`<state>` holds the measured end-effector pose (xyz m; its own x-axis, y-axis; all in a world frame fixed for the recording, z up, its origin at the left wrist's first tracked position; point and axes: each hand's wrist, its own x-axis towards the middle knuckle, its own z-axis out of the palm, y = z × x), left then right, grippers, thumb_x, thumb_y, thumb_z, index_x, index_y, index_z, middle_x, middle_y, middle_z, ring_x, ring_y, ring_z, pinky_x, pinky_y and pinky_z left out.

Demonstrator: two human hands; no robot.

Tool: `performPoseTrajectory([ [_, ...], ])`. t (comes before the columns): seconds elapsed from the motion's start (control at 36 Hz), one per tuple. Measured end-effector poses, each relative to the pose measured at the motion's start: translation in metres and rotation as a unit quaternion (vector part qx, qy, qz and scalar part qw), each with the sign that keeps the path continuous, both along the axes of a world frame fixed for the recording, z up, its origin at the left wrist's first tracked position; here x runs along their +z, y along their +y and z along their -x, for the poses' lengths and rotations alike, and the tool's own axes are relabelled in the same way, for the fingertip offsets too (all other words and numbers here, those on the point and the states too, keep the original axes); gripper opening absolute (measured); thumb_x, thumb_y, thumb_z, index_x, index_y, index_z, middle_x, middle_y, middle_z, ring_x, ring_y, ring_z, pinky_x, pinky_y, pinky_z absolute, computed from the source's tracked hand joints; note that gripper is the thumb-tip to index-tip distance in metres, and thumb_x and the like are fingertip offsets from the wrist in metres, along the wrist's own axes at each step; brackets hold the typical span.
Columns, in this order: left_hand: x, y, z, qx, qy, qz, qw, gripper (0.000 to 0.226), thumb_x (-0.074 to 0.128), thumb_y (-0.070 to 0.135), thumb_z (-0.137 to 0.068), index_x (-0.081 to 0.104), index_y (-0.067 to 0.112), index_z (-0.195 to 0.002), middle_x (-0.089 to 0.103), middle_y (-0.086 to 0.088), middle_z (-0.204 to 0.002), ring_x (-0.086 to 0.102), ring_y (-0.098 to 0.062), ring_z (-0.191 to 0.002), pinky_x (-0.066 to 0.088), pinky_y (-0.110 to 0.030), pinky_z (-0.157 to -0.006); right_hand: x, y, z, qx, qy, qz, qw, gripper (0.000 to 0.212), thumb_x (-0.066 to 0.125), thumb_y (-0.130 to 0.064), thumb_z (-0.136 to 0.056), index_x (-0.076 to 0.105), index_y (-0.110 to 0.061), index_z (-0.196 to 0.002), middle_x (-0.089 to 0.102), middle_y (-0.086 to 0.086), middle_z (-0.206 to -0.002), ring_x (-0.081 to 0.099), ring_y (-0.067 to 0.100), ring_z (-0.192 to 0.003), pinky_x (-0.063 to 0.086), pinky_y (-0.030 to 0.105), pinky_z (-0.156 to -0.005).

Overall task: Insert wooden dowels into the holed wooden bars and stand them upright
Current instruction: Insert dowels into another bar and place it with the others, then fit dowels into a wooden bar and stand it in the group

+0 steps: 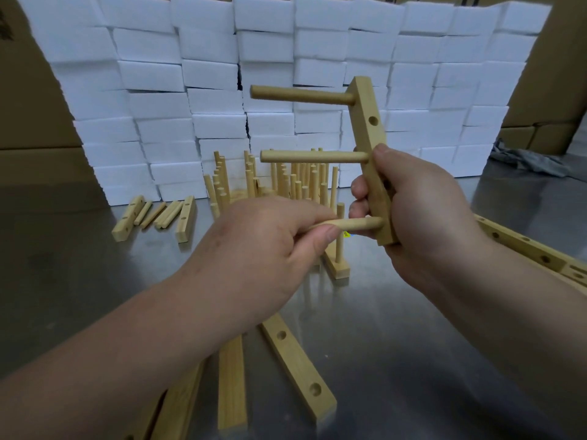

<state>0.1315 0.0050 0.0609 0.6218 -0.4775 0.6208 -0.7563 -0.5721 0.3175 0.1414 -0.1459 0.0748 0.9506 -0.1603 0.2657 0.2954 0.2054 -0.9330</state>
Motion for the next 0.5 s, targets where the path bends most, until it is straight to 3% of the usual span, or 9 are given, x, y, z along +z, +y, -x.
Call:
performPoseTrajectory([
  [0.14,-0.004,-0.001,0.000,0.003,0.069,0.029,0.997,0.030,0.044,0.041,-0.092,0.070,0.029,-0.086,0.058,0.014,-0.074,0.052,-0.004,-0.067,0.038,-0.018,-0.057,-0.005,-0.001,-0.001,-0.002,-0.016,0.008,1.000,0.028,0.038,-0.023,-0.098,0.052,-0.013,-0.076,0.050,-0.003,-0.052,0.046,0.014,-0.041,0.042,0.020,-0.041],
  [0.25,-0.001,-0.002,0.002,0.026,0.173,0.046,0.983,0.031,0.042,0.048,-0.076,0.066,0.029,-0.072,0.054,0.016,-0.055,0.051,0.004,-0.055,0.037,-0.007,-0.050,-0.012,0.000,-0.001,-0.015,-0.011,0.017,1.000,0.033,0.038,-0.023,-0.098,0.050,-0.014,-0.069,0.050,-0.002,-0.053,0.047,0.014,-0.040,0.043,0.020,-0.040],
  [0.33,0.003,-0.002,0.004,0.050,0.232,0.059,0.970,0.032,0.044,0.050,-0.073,0.067,0.030,-0.068,0.050,0.011,-0.046,0.048,0.003,-0.047,0.034,-0.007,-0.042,-0.015,0.002,0.000,-0.027,-0.009,0.022,0.999,0.032,0.038,-0.023,-0.099,0.051,-0.013,-0.071,0.052,-0.002,-0.054,0.050,0.014,-0.042,0.043,0.020,-0.041],
  [0.39,0.007,-0.002,0.004,0.068,0.252,0.061,0.963,0.027,0.047,0.050,-0.076,0.067,0.034,-0.068,0.060,0.008,-0.061,0.053,-0.002,-0.056,0.036,-0.011,-0.040,-0.017,0.004,-0.001,-0.049,-0.010,0.058,0.997,0.026,0.041,-0.024,-0.097,0.054,-0.014,-0.077,0.055,-0.004,-0.054,0.054,0.011,-0.043,0.043,0.018,-0.040],
  [0.44,0.010,-0.002,0.005,0.087,0.240,0.057,0.965,0.023,0.049,0.050,-0.076,0.065,0.037,-0.066,0.061,0.018,-0.074,0.053,0.005,-0.068,0.041,-0.018,-0.045,-0.019,0.006,-0.003,-0.061,-0.016,0.071,0.995,0.008,0.049,-0.021,-0.093,0.056,-0.016,-0.093,0.060,-0.005,-0.056,0.058,0.009,-0.046,0.049,0.020,-0.044],
  [0.5,0.015,-0.002,0.007,0.104,0.203,0.067,0.971,0.020,0.046,0.054,-0.072,0.062,0.042,-0.068,0.061,0.018,-0.071,0.052,0.010,-0.072,0.036,-0.019,-0.053,-0.018,0.008,-0.004,-0.054,-0.016,0.054,0.997,0.017,0.054,-0.015,-0.090,0.051,-0.018,-0.106,0.066,-0.005,-0.062,0.061,0.010,-0.051,0.056,0.029,-0.050],
])
